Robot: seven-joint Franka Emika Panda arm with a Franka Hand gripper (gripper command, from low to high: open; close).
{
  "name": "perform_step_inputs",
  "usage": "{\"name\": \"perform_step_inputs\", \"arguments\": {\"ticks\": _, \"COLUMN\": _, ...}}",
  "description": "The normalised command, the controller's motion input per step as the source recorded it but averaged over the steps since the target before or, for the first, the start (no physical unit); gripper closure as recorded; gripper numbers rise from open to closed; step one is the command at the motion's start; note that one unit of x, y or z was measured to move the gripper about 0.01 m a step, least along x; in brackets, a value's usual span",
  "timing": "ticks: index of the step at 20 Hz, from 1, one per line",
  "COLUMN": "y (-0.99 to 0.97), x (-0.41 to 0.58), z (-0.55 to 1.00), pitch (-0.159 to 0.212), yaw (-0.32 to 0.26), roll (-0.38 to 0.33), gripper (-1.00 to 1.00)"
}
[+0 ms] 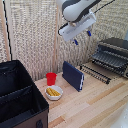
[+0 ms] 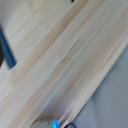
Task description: Gently stretch your hand towards the oven tray's handle, obtaining a firm grip, and draw it cautiously out of the oven. Transition your grip to the hot dog bowl, gingerly seizing the edge, and elevate it from the surface. Hover the bowl over the tray, delicately lower it, and temper your grip, establishing the bowl's equilibrium.
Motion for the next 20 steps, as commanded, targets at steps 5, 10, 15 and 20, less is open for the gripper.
{"name": "perform_step_inputs", "arguments": {"ticks": 5, "y": 0.65, "x": 0.001, "z": -0.09, "pitch": -0.002, "yaw": -0.069, "roll": 0.253, "gripper": -1.00}}
{"name": "perform_step_inputs", "arguments": {"ticks": 10, "y": 0.66, "x": 0.000, "z": -0.18, "pitch": 0.000, "yaw": -0.071, "roll": 0.224, "gripper": -1.00}}
{"name": "perform_step_inputs", "arguments": {"ticks": 15, "y": 0.64, "x": 0.000, "z": -0.39, "pitch": 0.022, "yaw": -0.083, "roll": 0.125, "gripper": -1.00}}
{"name": "perform_step_inputs", "arguments": {"ticks": 20, "y": 0.60, "x": -0.002, "z": -0.48, "pitch": 0.035, "yaw": -0.078, "roll": 0.041, "gripper": -1.00}}
